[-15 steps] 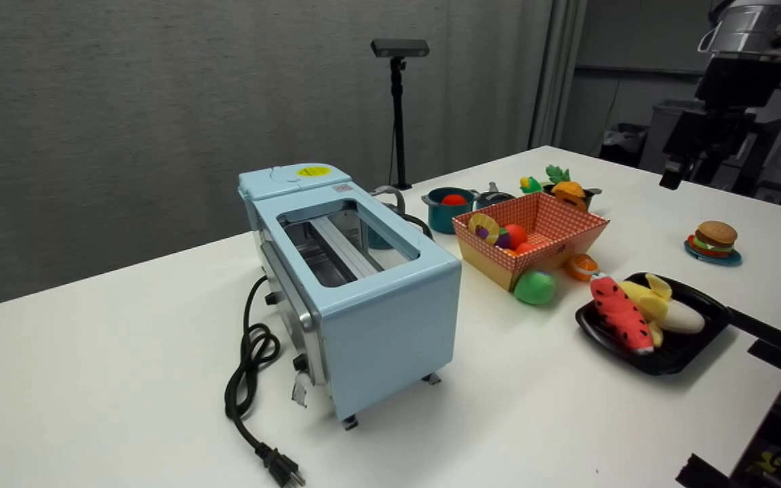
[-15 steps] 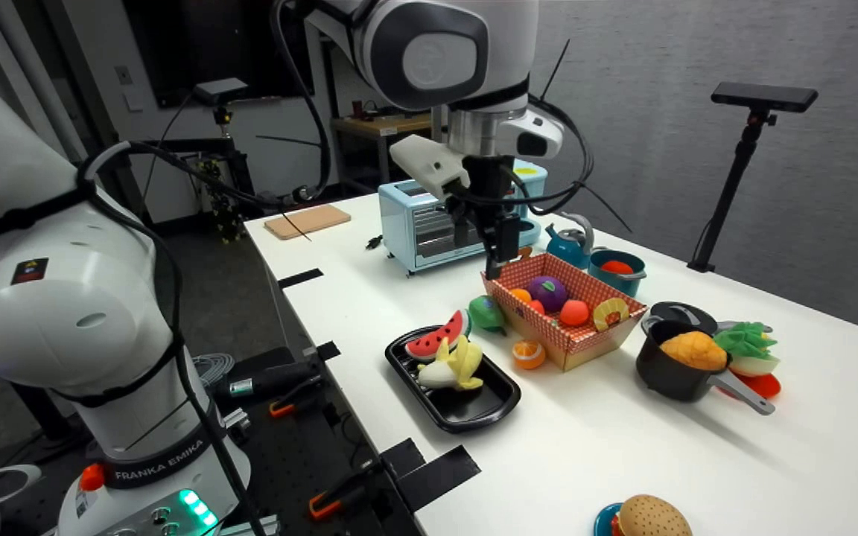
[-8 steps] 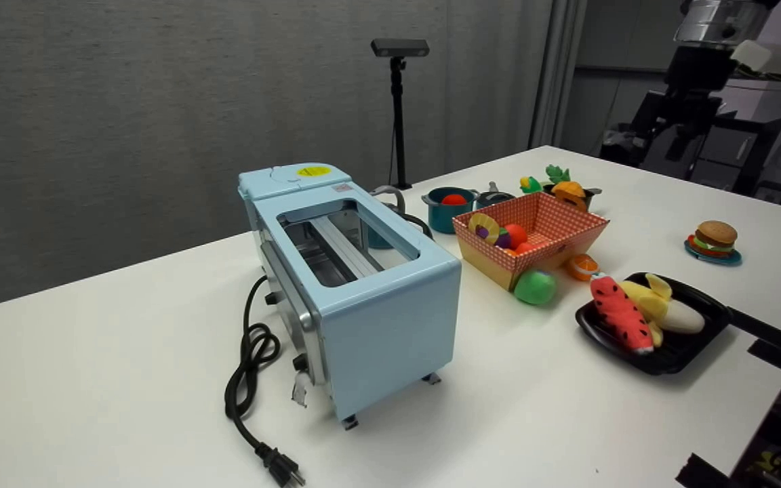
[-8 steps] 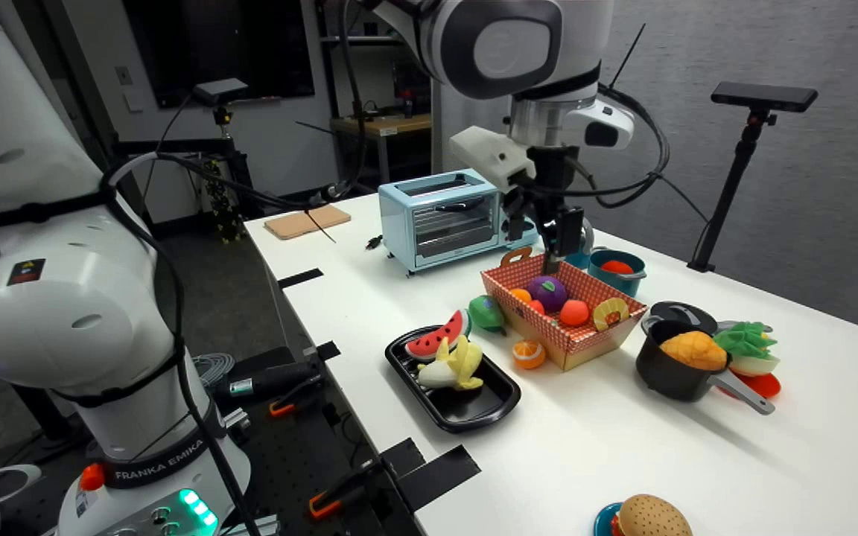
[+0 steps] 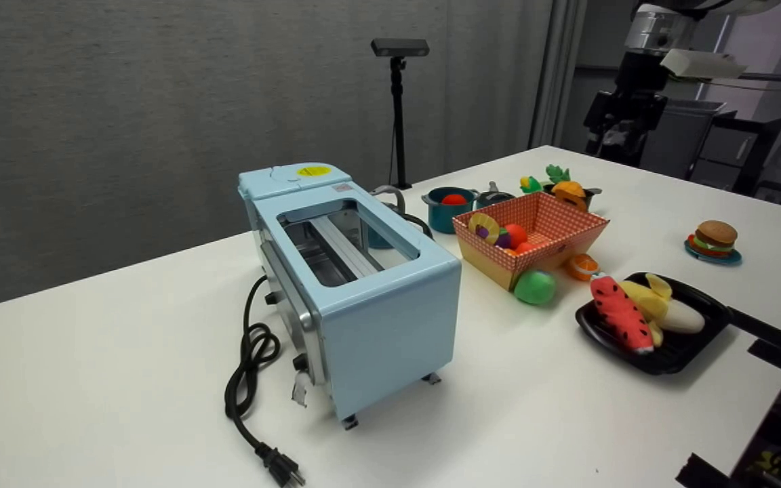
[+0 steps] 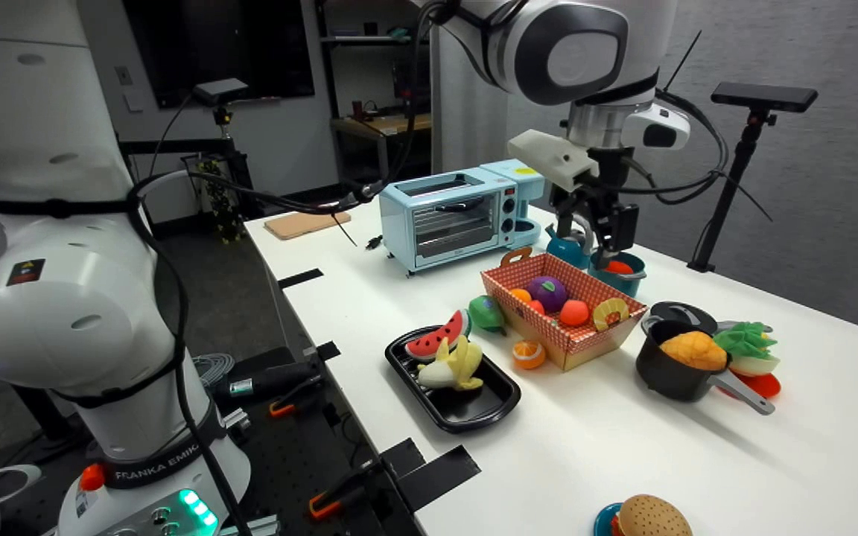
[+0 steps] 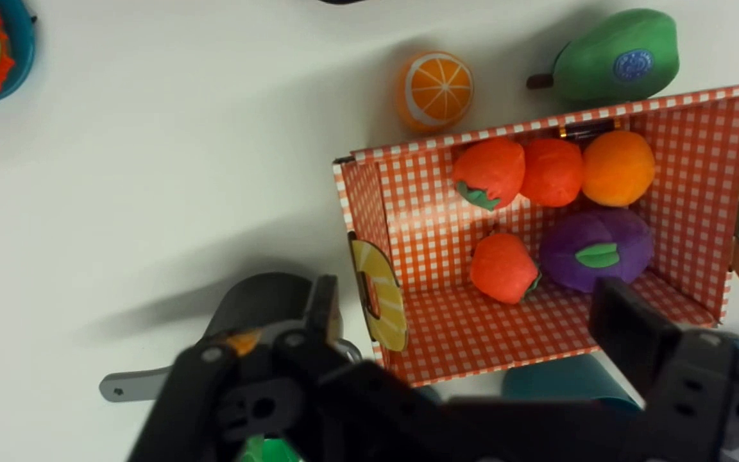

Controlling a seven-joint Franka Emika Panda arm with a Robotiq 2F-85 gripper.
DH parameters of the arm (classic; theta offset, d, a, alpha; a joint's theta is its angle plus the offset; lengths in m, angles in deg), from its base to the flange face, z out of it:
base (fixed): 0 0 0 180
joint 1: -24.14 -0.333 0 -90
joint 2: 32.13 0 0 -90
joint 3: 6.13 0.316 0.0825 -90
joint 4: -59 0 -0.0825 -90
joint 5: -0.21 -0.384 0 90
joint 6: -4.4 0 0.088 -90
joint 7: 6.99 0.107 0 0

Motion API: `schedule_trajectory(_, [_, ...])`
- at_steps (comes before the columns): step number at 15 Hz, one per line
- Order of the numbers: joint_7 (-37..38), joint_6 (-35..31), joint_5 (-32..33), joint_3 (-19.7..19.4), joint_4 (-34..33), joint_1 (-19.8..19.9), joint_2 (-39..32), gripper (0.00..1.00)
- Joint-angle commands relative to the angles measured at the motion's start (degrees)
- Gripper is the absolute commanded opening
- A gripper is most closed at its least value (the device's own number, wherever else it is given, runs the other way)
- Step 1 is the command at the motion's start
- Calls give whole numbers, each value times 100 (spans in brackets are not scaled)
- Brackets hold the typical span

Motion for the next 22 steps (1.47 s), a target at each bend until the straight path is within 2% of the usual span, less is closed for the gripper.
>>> schedule_trajectory(1, [-66,174,-273,126,-729,260,-617,100])
schedule_trajectory(7, [16,130,-229,236,-1229,386,-1191,100])
schedule_trajectory(12, [61,146,-138,451,-1485,310,-1523,100])
schedule_trajectory(16, [77,249,-249,595,-1982,387,-1876,100])
schedule_trajectory(22, [45,312,-333,599,-2666,618,-2252,100])
